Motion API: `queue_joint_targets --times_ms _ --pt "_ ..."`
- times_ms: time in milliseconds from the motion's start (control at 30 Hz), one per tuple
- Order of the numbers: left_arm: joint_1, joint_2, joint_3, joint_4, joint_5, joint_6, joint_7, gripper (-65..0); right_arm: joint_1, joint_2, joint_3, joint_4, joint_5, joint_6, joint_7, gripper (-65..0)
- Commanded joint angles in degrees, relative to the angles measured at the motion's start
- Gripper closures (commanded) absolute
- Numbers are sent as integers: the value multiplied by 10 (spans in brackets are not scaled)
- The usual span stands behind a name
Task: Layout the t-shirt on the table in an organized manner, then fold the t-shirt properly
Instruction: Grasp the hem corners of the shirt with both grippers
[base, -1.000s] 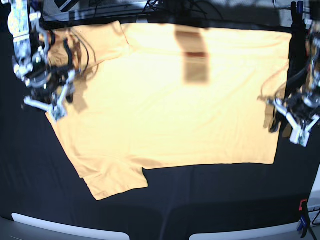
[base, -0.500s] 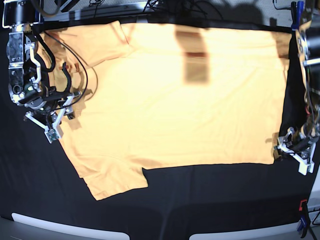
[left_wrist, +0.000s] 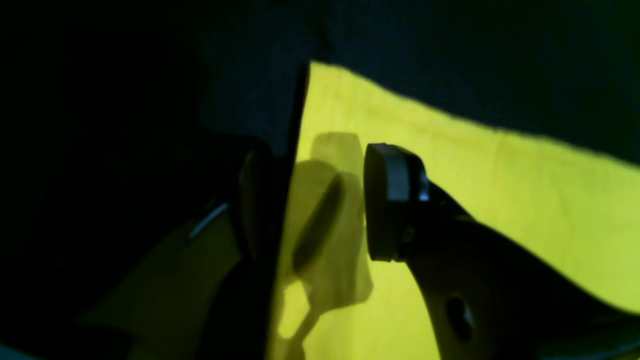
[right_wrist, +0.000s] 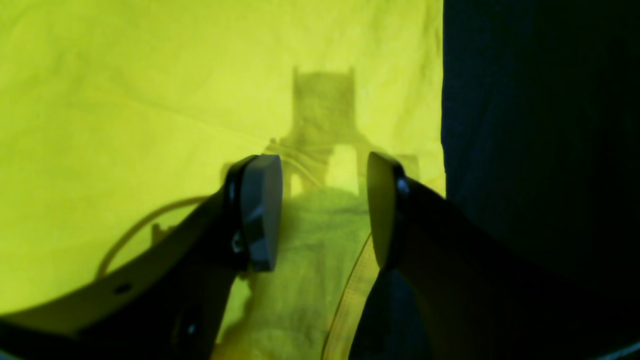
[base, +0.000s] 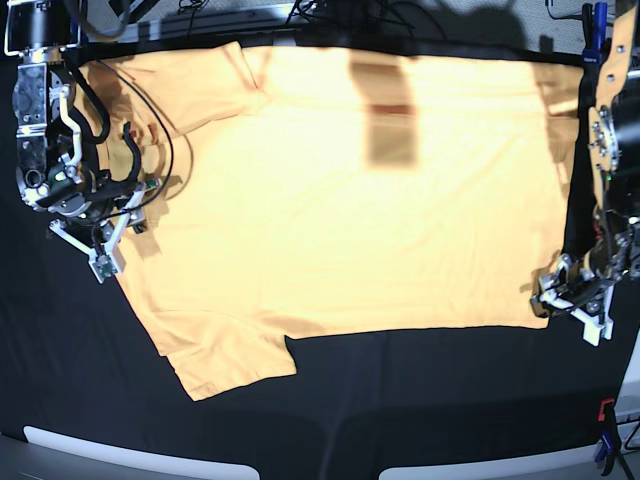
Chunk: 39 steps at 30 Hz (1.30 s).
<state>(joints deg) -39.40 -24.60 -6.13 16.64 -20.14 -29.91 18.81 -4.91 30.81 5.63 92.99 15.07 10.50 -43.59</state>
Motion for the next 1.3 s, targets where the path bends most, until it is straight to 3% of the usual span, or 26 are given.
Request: queue_joint_targets --times_ms 0,100,233,333,400,467,633,800,1000,1100,1267 --pt "-16 -1 -2 5 -3 -3 2 -279 9 10 5 8 4 -1 8 -271" --pt "-16 10 -2 5 -3 -3 3 -214 10 13 5 9 3 -2 25 -271" --pt "-16 9 -2 5 -3 -2 6 0 14 25 5 9 -23 -2 93 -271" --pt "-16 8 -2 5 -3 -2 -2 0 27 24 7 8 -41 -21 104 -269" --pt "-16 8 -2 5 -3 -2 -2 0 54 24 7 -6 -26 -44 58 -269" --pt "-16 8 -2 5 -3 -2 -2 0 99 24 7 -42 -7 -40 21 -269" --pt "-16 8 -2 5 -3 -2 0 0 259 23 7 -216 84 47 -38 -269" --pt "-16 8 -2 5 -3 -2 0 0 444 24 7 -435 89 120 -127 -270" --pt "-16 8 -2 5 -3 -2 0 0 568 17 -4 -650 75 165 -119 -270" --pt "-16 8 -2 5 -5 -2 -1 0 582 3 -32 -700 11 165 -85 -269" --pt "-16 8 -2 5 -5 -2 -3 0 581 -23 -70 -729 -36 145 -52 -269"
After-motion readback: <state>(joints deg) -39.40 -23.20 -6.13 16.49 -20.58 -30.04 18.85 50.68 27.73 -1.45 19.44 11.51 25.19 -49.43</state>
